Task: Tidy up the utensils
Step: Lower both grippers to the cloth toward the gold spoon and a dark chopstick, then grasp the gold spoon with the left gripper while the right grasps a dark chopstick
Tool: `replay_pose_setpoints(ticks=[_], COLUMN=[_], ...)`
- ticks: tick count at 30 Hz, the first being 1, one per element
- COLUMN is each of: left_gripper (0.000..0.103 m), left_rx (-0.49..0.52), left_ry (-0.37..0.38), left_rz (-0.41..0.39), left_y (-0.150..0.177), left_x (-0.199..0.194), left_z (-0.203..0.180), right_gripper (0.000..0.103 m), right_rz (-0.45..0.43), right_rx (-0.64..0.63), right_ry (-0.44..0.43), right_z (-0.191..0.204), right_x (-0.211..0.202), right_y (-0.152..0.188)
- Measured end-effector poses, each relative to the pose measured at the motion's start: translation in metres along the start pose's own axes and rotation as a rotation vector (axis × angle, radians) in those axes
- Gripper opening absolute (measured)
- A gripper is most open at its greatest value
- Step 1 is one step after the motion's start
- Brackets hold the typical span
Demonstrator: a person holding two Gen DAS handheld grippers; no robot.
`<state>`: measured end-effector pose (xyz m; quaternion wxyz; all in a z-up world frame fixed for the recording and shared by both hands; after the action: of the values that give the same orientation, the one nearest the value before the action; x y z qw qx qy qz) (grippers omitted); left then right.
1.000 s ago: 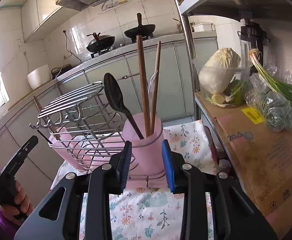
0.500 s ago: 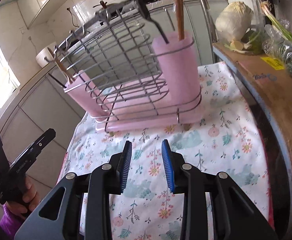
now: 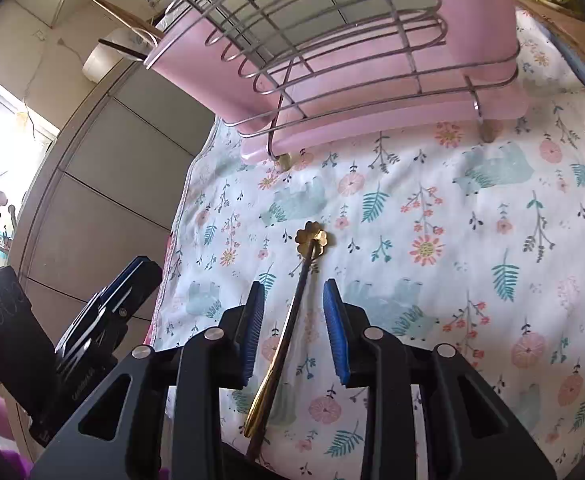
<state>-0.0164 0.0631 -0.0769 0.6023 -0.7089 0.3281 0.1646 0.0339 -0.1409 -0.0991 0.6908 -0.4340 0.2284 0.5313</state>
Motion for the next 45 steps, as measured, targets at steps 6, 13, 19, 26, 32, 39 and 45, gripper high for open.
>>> replay_pose_setpoints(ticks=[6, 13, 19, 26, 32, 39, 45], left_gripper=[0.034, 0.034, 0.034, 0.034, 0.026, 0.009, 0.008], left_rx=[-0.005, -0.02, -0.012, -0.02, -0.03, 0.001, 0.005], left_ry=[0.002, 0.003, 0.005, 0.041, 0.144, 0.199, 0.15], left_rz=[0.0, 0.005, 0.013, 0.064, 0.188, 0.402, 0.572], left_y=[0.003, 0.005, 0.005, 0.007, -0.004, -0.015, -0.021], left_x=[-0.003, -0.002, 0.001, 0.009, 0.029, 0.074, 0.117], left_z=[0.005, 0.009, 0.006, 0.001, -0.011, -0.039, -0.049], right_gripper=[0.024, 0.015, 0.007, 0.007, 0.007, 0.007, 0.007], right_rz=[0.085, 0.105, 0.099, 0.062, -0.022, -0.109, -0.136], right_rx=[0.033, 0.043, 0.047, 0.064, 0.067, 0.069, 0.082], right_ry=[0.023, 0.087, 0.082, 0.061, 0.088, 0.133, 0.12], right_z=[0.007, 0.007, 0.006, -0.004, -0.022, -0.048, -0.064], right_x=[0.035, 0.055, 0.059, 0.04, 0.007, -0.027, -0.041], right_y=[-0.009, -0.012, -0.014, -0.01, -0.009, -0.007, -0.004])
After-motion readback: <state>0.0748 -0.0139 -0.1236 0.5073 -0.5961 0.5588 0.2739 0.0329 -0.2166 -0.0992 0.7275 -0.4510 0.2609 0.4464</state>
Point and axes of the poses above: each gripper's, at about its wrist camera, not at the fingertips, and x roughly the way its jaws point, z to its left, y to its underside, the point moved 2 cm from there along x, roughly the way its jaws point, and after that the axes turned 2 degrees about y, right-handed, at the moved point
